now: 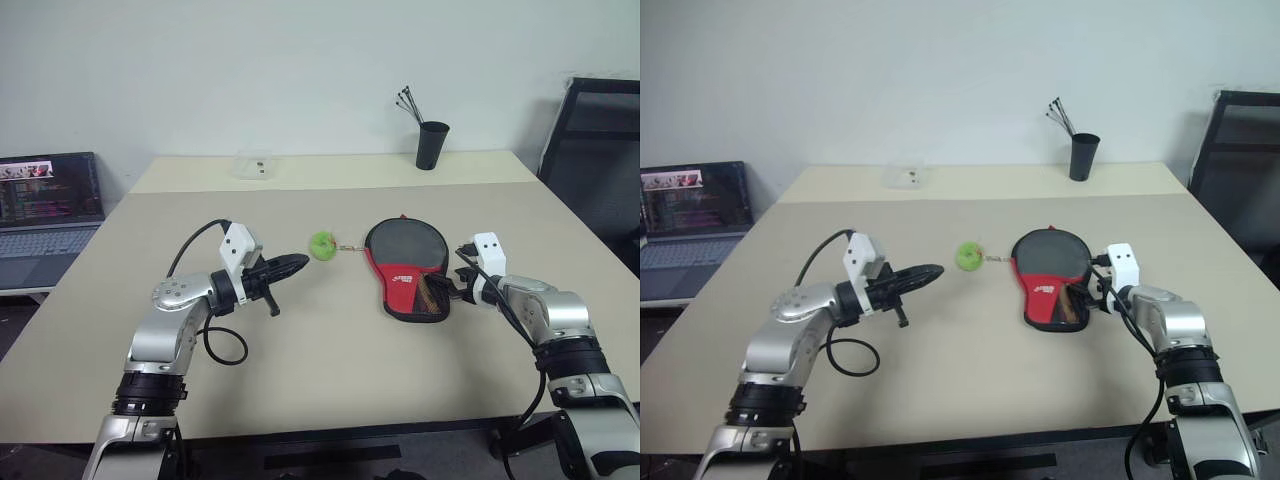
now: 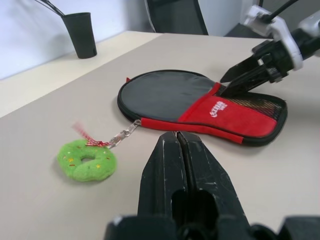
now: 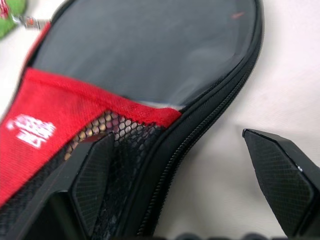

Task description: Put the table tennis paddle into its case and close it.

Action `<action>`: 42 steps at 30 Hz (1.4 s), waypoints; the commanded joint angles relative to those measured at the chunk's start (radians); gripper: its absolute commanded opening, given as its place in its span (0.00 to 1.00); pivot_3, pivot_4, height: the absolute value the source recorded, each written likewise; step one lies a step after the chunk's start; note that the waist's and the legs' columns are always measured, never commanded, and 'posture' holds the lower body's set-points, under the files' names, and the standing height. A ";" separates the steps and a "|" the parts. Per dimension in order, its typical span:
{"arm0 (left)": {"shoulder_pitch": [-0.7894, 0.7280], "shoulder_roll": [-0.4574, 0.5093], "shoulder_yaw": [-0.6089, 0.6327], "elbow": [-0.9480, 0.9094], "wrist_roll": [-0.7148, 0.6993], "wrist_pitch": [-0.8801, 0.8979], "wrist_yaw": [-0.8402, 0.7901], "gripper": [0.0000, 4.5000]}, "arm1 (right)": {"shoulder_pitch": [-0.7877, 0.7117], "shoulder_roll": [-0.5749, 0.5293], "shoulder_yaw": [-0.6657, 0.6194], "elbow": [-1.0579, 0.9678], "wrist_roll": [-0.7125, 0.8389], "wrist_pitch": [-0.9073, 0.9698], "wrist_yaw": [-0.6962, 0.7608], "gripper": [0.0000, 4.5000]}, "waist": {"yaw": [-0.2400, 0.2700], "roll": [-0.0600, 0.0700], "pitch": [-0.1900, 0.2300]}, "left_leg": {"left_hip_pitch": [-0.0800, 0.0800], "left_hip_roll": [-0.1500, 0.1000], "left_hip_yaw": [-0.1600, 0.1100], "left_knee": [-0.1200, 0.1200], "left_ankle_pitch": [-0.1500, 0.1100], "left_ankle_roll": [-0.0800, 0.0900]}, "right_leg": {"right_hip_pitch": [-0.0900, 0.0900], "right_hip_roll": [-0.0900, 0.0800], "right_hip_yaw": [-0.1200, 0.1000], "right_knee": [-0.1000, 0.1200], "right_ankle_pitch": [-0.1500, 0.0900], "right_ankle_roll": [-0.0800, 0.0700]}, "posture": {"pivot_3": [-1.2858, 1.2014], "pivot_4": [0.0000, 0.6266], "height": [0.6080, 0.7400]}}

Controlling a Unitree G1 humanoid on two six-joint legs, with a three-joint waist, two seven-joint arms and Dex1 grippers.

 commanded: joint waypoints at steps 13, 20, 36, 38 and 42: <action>-0.034 0.043 -0.001 -0.094 -0.022 0.031 0.016 0.00 | -0.065 0.041 0.087 0.175 -0.096 -0.016 0.150 0.60 | -0.006 -0.002 -0.001 | 0.006 0.001 0.000 0.000 0.000 0.000 | 0.005 0.002 0.000 0.000 -0.001 0.002 | 0.52 0.24 1.00; -0.015 0.062 0.004 -0.101 -0.028 0.035 0.012 0.00 | -0.099 0.091 0.067 0.259 -0.094 -0.007 0.166 0.12 | -0.007 -0.006 -0.004 | 0.018 0.002 0.000 -0.002 0.000 0.000 | 0.015 0.001 0.002 0.000 -0.002 0.004 | 0.52 0.24 1.00; 0.240 0.300 0.048 -0.205 -0.148 0.086 -0.224 0.00 | -0.088 0.259 -0.005 -0.092 0.071 0.315 0.152 0.00 | -0.028 -0.008 -0.006 | 0.018 0.017 0.001 -0.006 -0.001 -0.002 | 0.011 0.006 0.005 -0.001 -0.003 0.001 | 0.52 0.24 1.00; 0.248 0.301 0.049 -0.216 -0.153 0.089 -0.220 0.00 | -0.067 0.286 -0.002 -0.156 0.088 0.357 0.138 0.00 | -0.024 -0.008 -0.006 | 0.017 0.017 0.001 -0.006 -0.002 -0.002 | 0.010 0.006 0.005 -0.001 -0.004 0.001 | 0.52 0.24 1.00; 0.283 0.292 0.049 -0.270 -0.177 0.114 -0.206 0.00 | 0.001 0.328 0.019 -0.302 0.121 0.444 0.104 0.00 | -0.015 -0.008 -0.006 | 0.016 0.017 0.001 -0.006 -0.002 -0.003 | 0.009 0.006 0.005 -0.001 -0.004 0.001 | 0.52 0.24 1.00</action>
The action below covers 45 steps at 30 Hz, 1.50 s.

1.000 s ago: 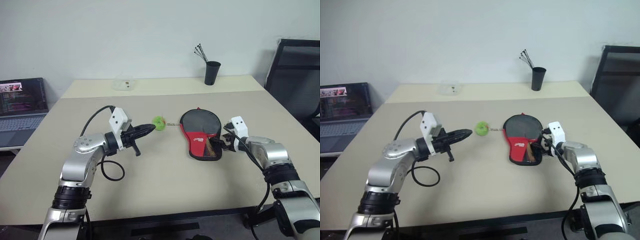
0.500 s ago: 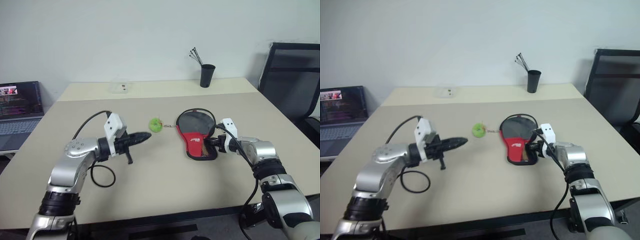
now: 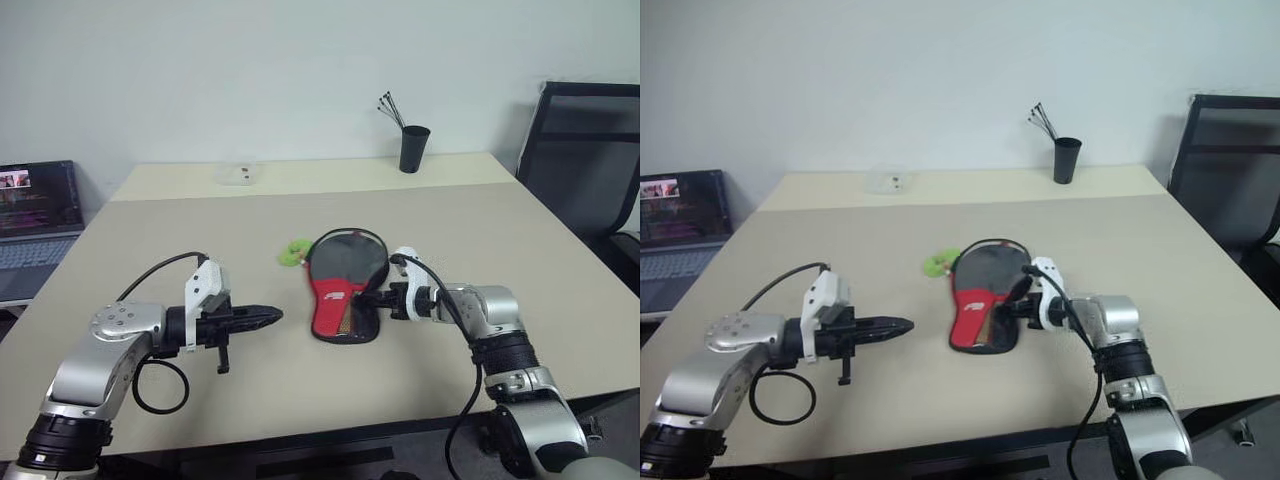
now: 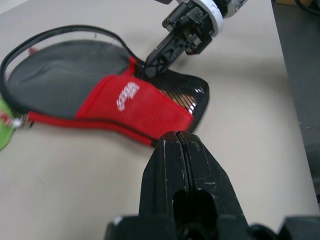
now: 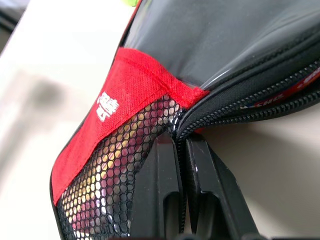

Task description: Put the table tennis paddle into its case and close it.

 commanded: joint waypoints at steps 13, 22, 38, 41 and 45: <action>0.217 0.081 0.081 -0.173 -0.074 0.025 -0.042 0.00 | 0.350 -0.003 -0.041 -0.621 0.169 0.369 -0.136 0.00 | 0.014 0.000 0.000 | -0.006 0.000 -0.002 0.000 -0.001 -0.001 | -0.006 -0.001 -0.002 0.000 -0.001 -0.001 | 0.52 0.24 1.00; 0.211 0.080 0.070 -0.148 -0.061 0.002 -0.055 0.00 | 0.354 -0.094 -0.054 -0.615 0.197 0.366 -0.134 0.00 | 0.018 0.000 0.000 | -0.007 -0.001 -0.002 0.000 -0.001 -0.001 | -0.006 -0.001 -0.003 -0.001 -0.001 -0.002 | 0.52 0.24 1.00; 0.209 0.075 0.065 -0.103 -0.046 -0.045 -0.055 0.00 | 0.414 -0.040 -0.085 -0.713 0.265 0.457 -0.185 0.00 | 0.017 0.000 0.000 | -0.013 -0.001 -0.002 0.001 -0.001 -0.001 | -0.011 -0.001 -0.004 -0.001 -0.001 -0.002 | 0.52 0.24 1.00; 0.207 0.070 0.060 -0.095 -0.042 -0.055 -0.052 0.00 | 0.417 -0.047 -0.084 -0.705 0.258 0.445 -0.197 0.00 | 0.017 0.000 0.000 | -0.013 -0.001 -0.002 0.001 -0.001 -0.001 | -0.011 0.000 -0.004 -0.001 -0.001 -0.002 | 0.52 0.24 1.00; 0.198 0.064 0.050 -0.087 -0.036 -0.064 -0.046 0.00 | 0.412 -0.065 -0.077 -0.683 0.239 0.414 -0.209 0.00 | 0.017 0.000 0.000 | -0.013 -0.001 -0.002 0.001 -0.001 -0.001 | -0.011 0.000 -0.004 -0.001 -0.001 -0.002 | 0.52 0.24 1.00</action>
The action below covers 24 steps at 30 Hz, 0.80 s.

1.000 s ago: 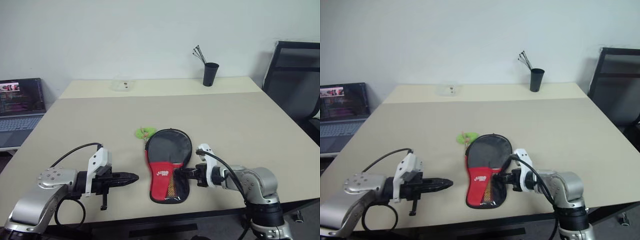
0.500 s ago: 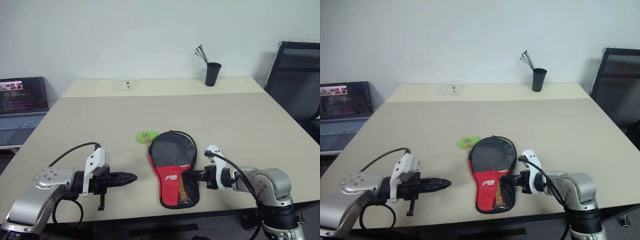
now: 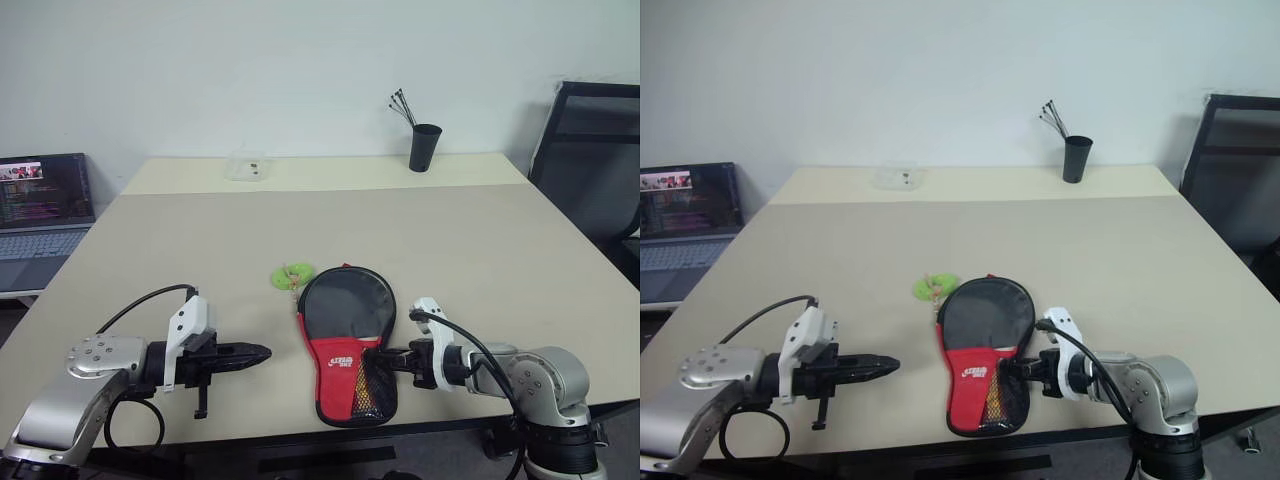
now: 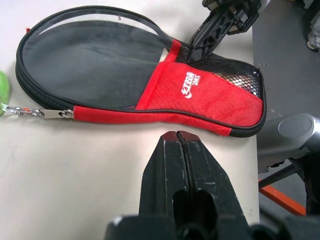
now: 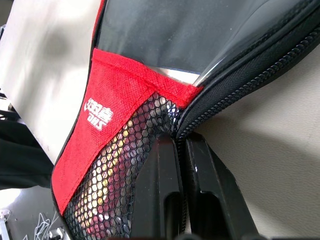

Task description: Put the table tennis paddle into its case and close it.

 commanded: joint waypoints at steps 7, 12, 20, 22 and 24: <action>-0.022 -0.023 0.010 0.013 -0.002 -0.010 0.031 0.00 | -0.001 -0.009 -0.065 -0.033 0.052 0.008 0.004 0.38 | 0.000 0.000 0.000 | 0.000 0.000 0.000 0.000 0.000 0.000 | 0.000 0.000 0.000 0.000 0.000 0.000 | 0.52 0.24 1.00; -0.046 -0.046 0.008 0.029 0.009 -0.006 0.074 0.00 | 0.028 -0.081 -0.112 -0.152 0.175 0.062 0.091 0.76 | 0.001 0.000 0.000 | 0.000 0.000 0.000 0.000 0.000 0.000 | 0.000 0.000 0.000 0.000 0.000 0.000 | 0.52 0.24 1.00; -0.163 -0.093 -0.004 0.145 0.104 -0.025 0.217 0.00 | -0.117 -0.236 0.000 -0.164 0.183 -0.181 0.200 0.99 | -0.005 0.000 0.000 | 0.001 -0.001 -0.001 0.003 0.000 0.000 | 0.000 0.003 0.000 0.001 0.002 -0.002 | 0.52 0.24 1.00; -0.194 -0.105 -0.011 0.178 0.130 -0.038 0.245 0.00 | -0.142 -0.228 0.074 -0.121 0.126 -0.266 0.190 0.99 | -0.003 0.000 0.000 | 0.001 0.000 -0.001 0.003 0.000 0.000 | 0.001 0.007 -0.001 0.001 0.003 -0.003 | 0.52 0.24 1.00; -0.246 -0.127 -0.018 0.231 0.170 -0.057 0.304 0.00 | -0.162 -0.176 0.168 -0.038 0.042 -0.371 0.155 0.99 | -0.001 -0.001 0.000 | 0.001 0.001 0.000 0.002 0.000 0.000 | 0.001 0.008 -0.002 0.001 0.002 -0.004 | 0.52 0.24 1.00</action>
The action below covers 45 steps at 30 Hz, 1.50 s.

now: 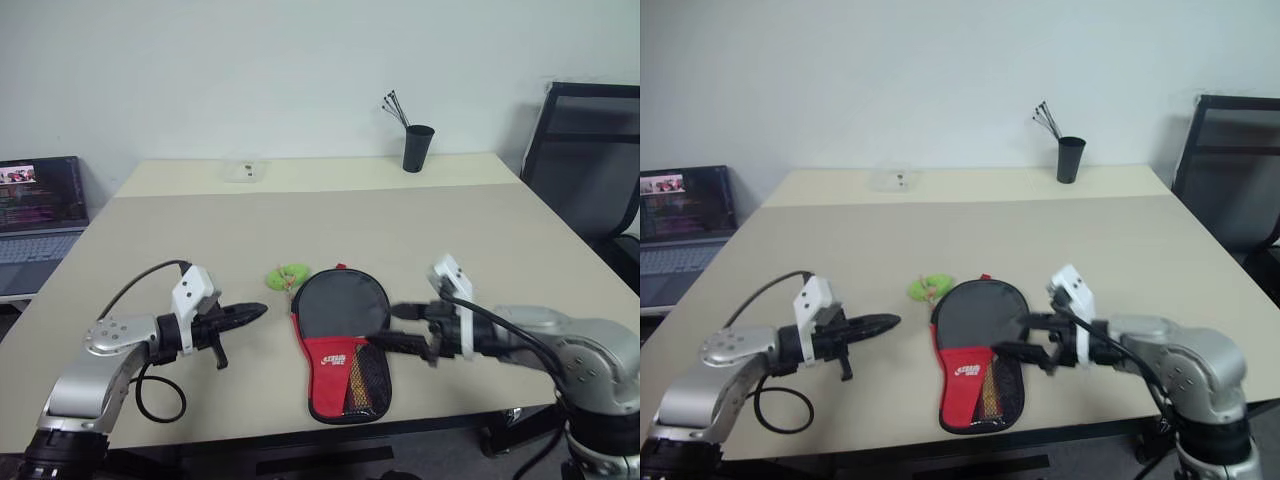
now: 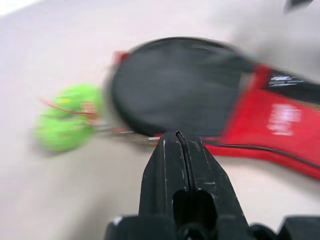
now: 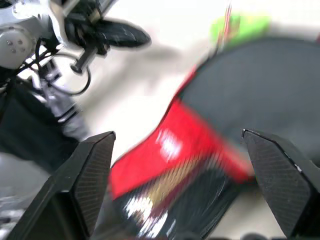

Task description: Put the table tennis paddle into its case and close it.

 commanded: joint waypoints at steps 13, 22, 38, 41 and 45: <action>-0.310 -0.151 -0.100 0.337 0.233 -0.053 0.272 0.93 | -0.041 0.167 0.335 0.325 -0.337 -0.422 -0.029 1.00 | 0.005 -0.001 0.000 | -0.003 -0.001 0.003 0.002 0.000 0.000 | -0.001 0.000 0.001 0.000 0.000 0.000 | 0.52 0.24 1.00; -0.469 -0.257 -0.154 0.496 0.227 0.039 0.214 0.99 | -0.027 0.175 0.339 0.304 -0.344 -0.419 -0.021 1.00 | 0.005 -0.001 0.000 | -0.003 -0.001 0.003 0.003 0.000 0.000 | -0.001 0.001 0.001 0.001 0.000 0.000 | 0.52 0.24 1.00; -0.570 -0.312 -0.188 0.783 0.317 -0.022 0.261 0.91 | -0.022 0.198 0.323 0.294 -0.367 -0.414 -0.055 1.00 | 0.003 -0.001 -0.001 | -0.002 -0.001 0.003 0.003 0.000 0.000 | 0.000 0.002 0.001 0.001 0.000 0.000 | 0.52 0.24 1.00; -0.569 -0.319 -0.185 0.795 0.317 -0.028 0.262 0.71 | -0.028 0.197 0.327 0.298 -0.377 -0.421 -0.058 1.00 | 0.003 -0.001 -0.001 | -0.002 -0.001 0.003 0.003 0.000 0.000 | 0.000 0.002 0.001 0.001 0.001 0.000 | 0.52 0.24 1.00; -0.561 -0.330 -0.180 0.792 0.310 -0.025 0.262 0.39 | -0.041 0.202 0.338 0.315 -0.419 -0.456 -0.075 1.00 | 0.003 -0.001 -0.001 | -0.002 -0.001 0.003 0.003 0.000 0.000 | 0.000 0.002 0.000 0.002 0.001 0.000 | 0.52 0.24 1.00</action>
